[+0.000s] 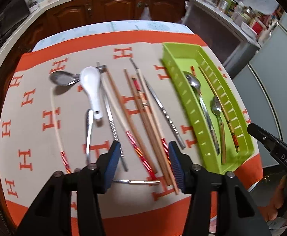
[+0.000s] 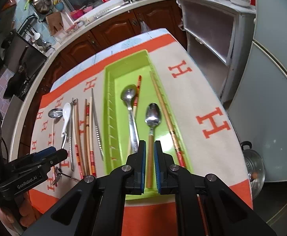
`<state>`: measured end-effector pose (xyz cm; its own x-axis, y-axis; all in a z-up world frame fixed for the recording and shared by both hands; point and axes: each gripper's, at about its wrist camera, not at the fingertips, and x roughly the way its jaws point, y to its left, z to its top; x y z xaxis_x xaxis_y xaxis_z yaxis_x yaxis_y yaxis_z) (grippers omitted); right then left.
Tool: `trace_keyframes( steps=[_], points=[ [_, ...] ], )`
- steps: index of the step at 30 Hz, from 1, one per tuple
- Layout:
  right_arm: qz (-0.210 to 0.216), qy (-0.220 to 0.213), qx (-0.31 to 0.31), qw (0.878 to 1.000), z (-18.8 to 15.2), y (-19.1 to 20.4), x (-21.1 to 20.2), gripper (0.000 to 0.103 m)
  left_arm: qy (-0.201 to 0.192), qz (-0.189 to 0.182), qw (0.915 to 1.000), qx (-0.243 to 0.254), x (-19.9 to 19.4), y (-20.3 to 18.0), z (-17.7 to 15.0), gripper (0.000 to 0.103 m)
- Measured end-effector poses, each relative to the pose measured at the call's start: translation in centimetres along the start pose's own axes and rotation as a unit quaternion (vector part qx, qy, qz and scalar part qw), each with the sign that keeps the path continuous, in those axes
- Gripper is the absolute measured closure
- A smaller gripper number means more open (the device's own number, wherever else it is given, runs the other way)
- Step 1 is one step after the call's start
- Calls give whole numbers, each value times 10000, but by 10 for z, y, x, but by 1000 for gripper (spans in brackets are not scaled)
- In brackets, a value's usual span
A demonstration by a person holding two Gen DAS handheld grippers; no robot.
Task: Organize utensils
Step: 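Lower the left tool onto a plain wooden chopstick and grasp it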
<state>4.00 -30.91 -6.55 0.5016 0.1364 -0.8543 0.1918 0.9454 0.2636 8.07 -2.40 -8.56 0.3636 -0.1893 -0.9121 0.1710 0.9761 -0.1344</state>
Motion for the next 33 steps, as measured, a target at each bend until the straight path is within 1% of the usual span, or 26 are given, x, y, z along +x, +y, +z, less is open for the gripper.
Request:
trace_keyframes(
  steps=[2,3,5,7,9,11,12,13,16,22,25,27,30,31,33],
  points=[
    [78,-132,-51,9999,-1,8,-5,95,-113,-15,9998,-146,-5,10,-3,35],
    [97,-193,-97,9997,-2,12,-7,94,-205,-5,9996,-208,-9,16,-4,34],
    [69,-282,-230,9993,-2,23,-11,86,-397,52,9989,-235,-17,26,-7,34],
    [15,-385,-417,9984,-4,35,-15,82,-520,104,9984,-192,-24,34,-10,32],
    [-34,-423,-583,9974,-4,47,-17,79,-513,47,9983,-257,-27,43,-11,32],
    [5,-400,-718,9966,-4,60,-18,71,-449,-107,9982,-387,-30,56,-12,32],
    [39,-392,-776,9962,-4,67,-18,69,-393,-154,9981,-453,-30,62,-14,32],
    [69,-384,-848,9956,-3,75,-18,66,-320,-138,9979,-537,-31,69,-14,32],
    [145,-243,-1093,9936,-1,99,-13,66,-209,156,9972,-696,-32,87,-16,32],
    [387,226,-1259,9910,8,140,15,66,-309,236,9943,-991,-31,120,-21,30],
    [421,463,-1407,9881,12,159,32,66,-301,414,9924,-1119,-24,138,-24,30],
    [440,541,-1585,9849,12,174,43,66,-278,368,9916,-1208,-16,150,-26,30],
    [499,629,-1805,9803,11,192,57,66,-106,219,9901,-1383,-1,164,-27,32],
    [527,675,-1877,9785,9,198,63,67,-44,148,9897,-1423,5,166,-27,33],
    [581,773,-1958,9759,6,208,72,69,50,75,9894,-1449,14,169,-24,41]
  ],
)
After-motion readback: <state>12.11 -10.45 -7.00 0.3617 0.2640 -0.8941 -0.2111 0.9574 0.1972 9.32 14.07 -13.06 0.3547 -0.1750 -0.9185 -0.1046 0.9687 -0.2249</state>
